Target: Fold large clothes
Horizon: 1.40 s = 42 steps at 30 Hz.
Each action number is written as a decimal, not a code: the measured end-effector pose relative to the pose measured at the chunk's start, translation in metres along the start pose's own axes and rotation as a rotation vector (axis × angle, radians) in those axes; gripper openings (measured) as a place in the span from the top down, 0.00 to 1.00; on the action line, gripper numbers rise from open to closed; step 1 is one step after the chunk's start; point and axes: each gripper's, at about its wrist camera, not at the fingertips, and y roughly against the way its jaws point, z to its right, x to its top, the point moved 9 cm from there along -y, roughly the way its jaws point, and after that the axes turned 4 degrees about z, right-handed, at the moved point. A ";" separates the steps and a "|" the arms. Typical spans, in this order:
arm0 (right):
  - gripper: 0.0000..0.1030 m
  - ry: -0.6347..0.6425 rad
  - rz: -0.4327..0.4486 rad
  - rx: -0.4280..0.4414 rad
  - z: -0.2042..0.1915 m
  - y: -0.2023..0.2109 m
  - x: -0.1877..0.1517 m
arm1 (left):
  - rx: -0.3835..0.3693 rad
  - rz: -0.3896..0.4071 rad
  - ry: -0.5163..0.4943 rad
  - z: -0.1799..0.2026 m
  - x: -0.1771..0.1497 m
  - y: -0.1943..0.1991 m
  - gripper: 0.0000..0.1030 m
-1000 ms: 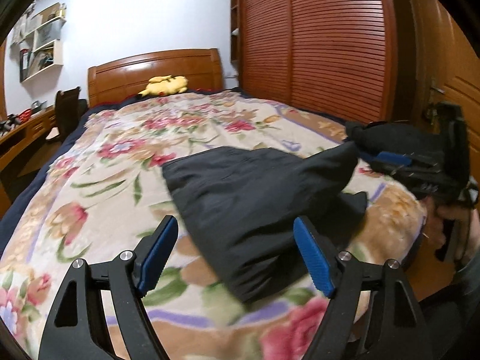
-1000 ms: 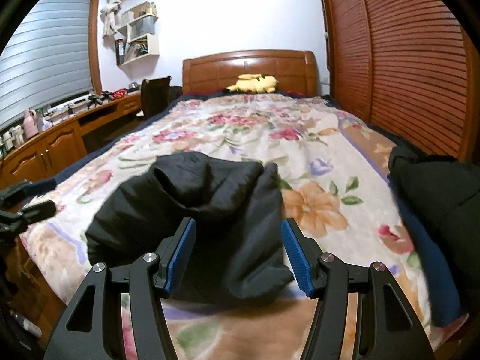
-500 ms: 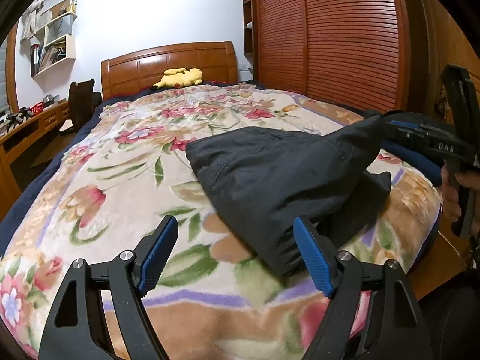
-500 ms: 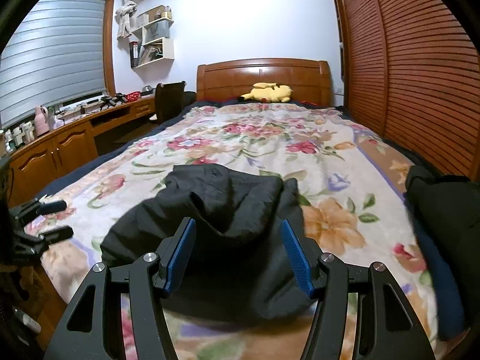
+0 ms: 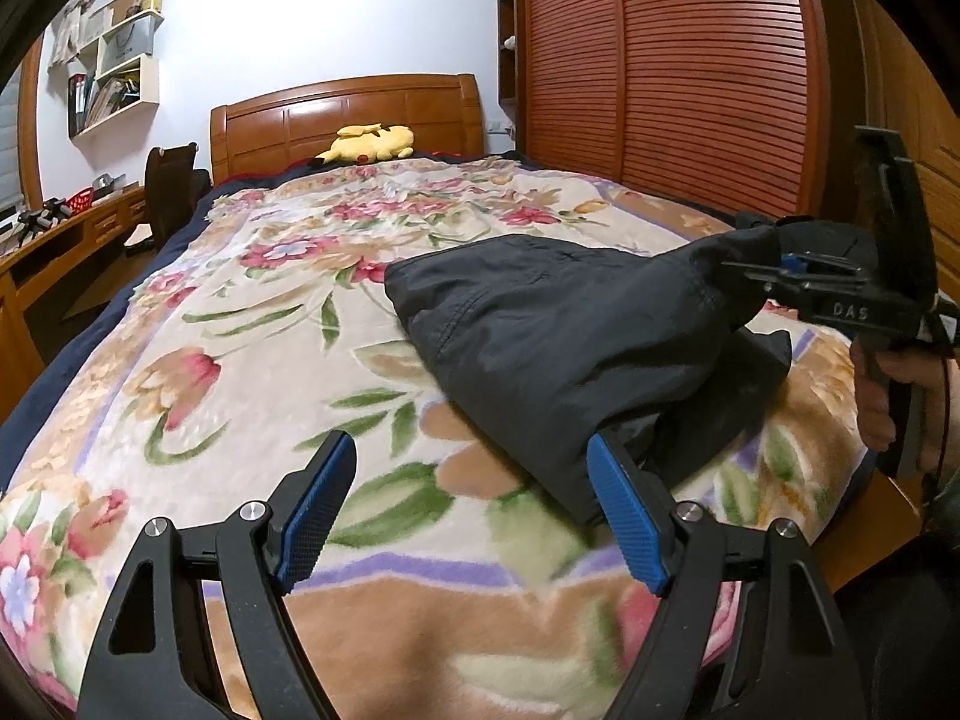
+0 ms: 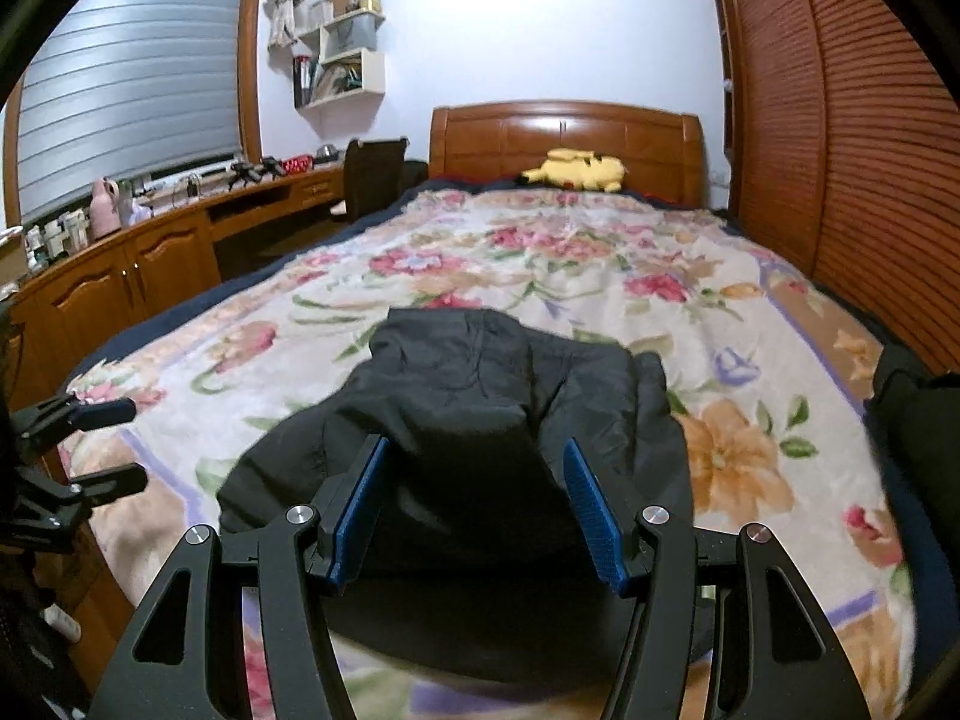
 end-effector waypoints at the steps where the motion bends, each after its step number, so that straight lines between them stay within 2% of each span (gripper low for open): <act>1: 0.41 0.006 -0.002 0.007 -0.001 -0.002 0.001 | -0.001 -0.001 0.000 0.000 -0.001 0.000 0.22; 2: 0.61 0.019 -0.001 0.021 -0.005 -0.002 0.002 | -0.002 -0.003 -0.001 0.000 -0.002 0.000 0.22; 3: 0.94 0.041 -0.001 0.027 -0.009 -0.001 0.004 | -0.003 -0.004 -0.002 0.001 -0.003 0.000 0.22; 8: 0.94 0.143 0.101 0.068 -0.037 0.027 0.022 | -0.011 -0.005 0.005 -0.001 -0.006 0.001 0.22; 12: 0.95 0.170 0.125 0.006 -0.032 0.040 0.024 | -0.017 -0.003 0.007 -0.001 -0.006 0.004 0.22; 15: 0.95 0.115 0.121 -0.041 -0.006 0.050 0.025 | -0.023 0.003 0.010 -0.001 -0.005 0.008 0.22; 17: 0.95 0.073 0.088 -0.089 0.015 0.056 0.016 | -0.028 0.007 0.011 -0.001 -0.004 0.010 0.22; 20: 0.95 -0.004 -0.024 -0.161 0.054 0.052 -0.009 | -0.035 0.018 0.009 0.001 -0.003 0.014 0.22; 23: 0.95 -0.052 -0.141 -0.180 0.077 0.041 -0.035 | -0.042 0.025 0.018 0.000 -0.002 0.016 0.22; 25: 0.95 -0.056 -0.202 -0.162 0.077 0.031 -0.047 | -0.045 0.029 0.025 -0.002 -0.003 0.017 0.22; 27: 0.95 -0.053 -0.217 -0.141 0.072 0.024 -0.051 | -0.047 0.032 0.031 -0.002 -0.003 0.017 0.22; 30: 0.95 -0.030 -0.175 -0.126 0.066 0.025 -0.040 | -0.046 0.038 0.038 -0.004 -0.005 0.020 0.22; 33: 0.82 -0.053 -0.125 -0.161 0.073 0.034 -0.029 | -0.048 0.044 0.045 -0.006 -0.006 0.024 0.22; 35: 0.65 -0.052 -0.078 -0.211 0.074 0.046 -0.016 | -0.049 0.053 0.041 -0.008 -0.006 0.029 0.22; 36: 0.49 -0.053 -0.048 -0.226 0.073 0.053 -0.012 | -0.047 0.059 0.038 -0.008 -0.005 0.031 0.22; 37: 0.39 -0.060 -0.018 -0.235 0.072 0.061 -0.006 | -0.044 0.063 0.036 -0.009 -0.004 0.033 0.22; 40: 0.35 -0.063 0.060 -0.223 0.061 0.075 0.012 | -0.039 0.081 0.030 -0.010 -0.002 0.038 0.22; 42: 0.35 -0.036 0.074 -0.204 0.048 0.077 0.022 | -0.032 0.096 0.028 -0.011 0.001 0.042 0.20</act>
